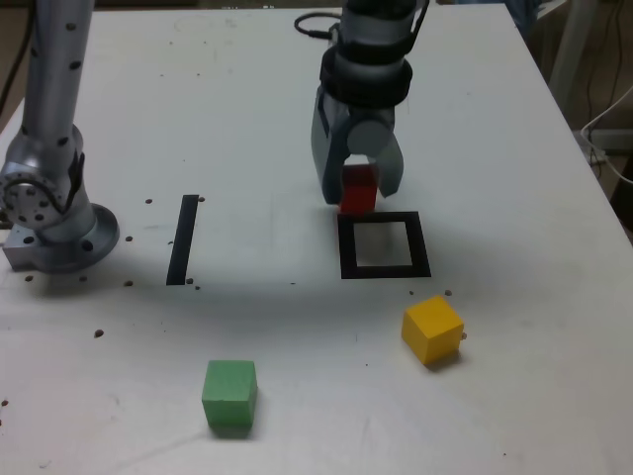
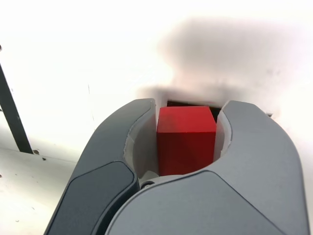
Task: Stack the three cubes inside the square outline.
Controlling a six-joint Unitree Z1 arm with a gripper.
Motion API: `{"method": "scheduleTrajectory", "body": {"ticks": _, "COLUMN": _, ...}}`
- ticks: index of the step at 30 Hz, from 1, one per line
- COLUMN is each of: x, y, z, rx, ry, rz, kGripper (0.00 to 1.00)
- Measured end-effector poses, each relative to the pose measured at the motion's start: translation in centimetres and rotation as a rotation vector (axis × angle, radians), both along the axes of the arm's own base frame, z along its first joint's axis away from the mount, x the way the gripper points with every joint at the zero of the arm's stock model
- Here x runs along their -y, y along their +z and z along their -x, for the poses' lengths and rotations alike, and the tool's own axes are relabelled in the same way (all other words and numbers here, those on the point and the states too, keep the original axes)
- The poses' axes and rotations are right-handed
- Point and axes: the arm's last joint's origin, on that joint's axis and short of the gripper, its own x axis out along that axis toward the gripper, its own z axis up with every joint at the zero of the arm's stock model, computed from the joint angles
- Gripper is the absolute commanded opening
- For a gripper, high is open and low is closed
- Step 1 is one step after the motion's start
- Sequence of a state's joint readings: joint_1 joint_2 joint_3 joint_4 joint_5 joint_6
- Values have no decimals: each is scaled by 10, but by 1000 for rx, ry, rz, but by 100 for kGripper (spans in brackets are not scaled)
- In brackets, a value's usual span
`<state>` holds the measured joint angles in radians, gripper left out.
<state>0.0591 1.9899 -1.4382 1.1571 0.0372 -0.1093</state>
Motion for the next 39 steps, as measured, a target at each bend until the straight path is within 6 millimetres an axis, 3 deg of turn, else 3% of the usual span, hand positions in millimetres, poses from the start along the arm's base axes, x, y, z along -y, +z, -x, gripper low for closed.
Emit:
{"method": "scheduleTrajectory", "body": {"ticks": 13, "x": 35, "y": -6, "z": -2, "rx": 26, "ry": -76, "rz": 18, "kGripper": 11}}
{"method": "scheduleTrajectory", "body": {"ticks": 28, "x": 34, "y": -16, "z": -4, "rx": 78, "ry": -77, "rz": 14, "kGripper": 12}}
{"method": "scheduleTrajectory", "body": {"ticks": 34, "x": 34, "y": -14, "z": -5, "rx": 86, "ry": -78, "rz": 13, "kGripper": 20}}
{"method": "scheduleTrajectory", "body": {"ticks": 39, "x": 33, "y": -13, "z": -4, "rx": 80, "ry": -78, "rz": 12, "kGripper": 37}}
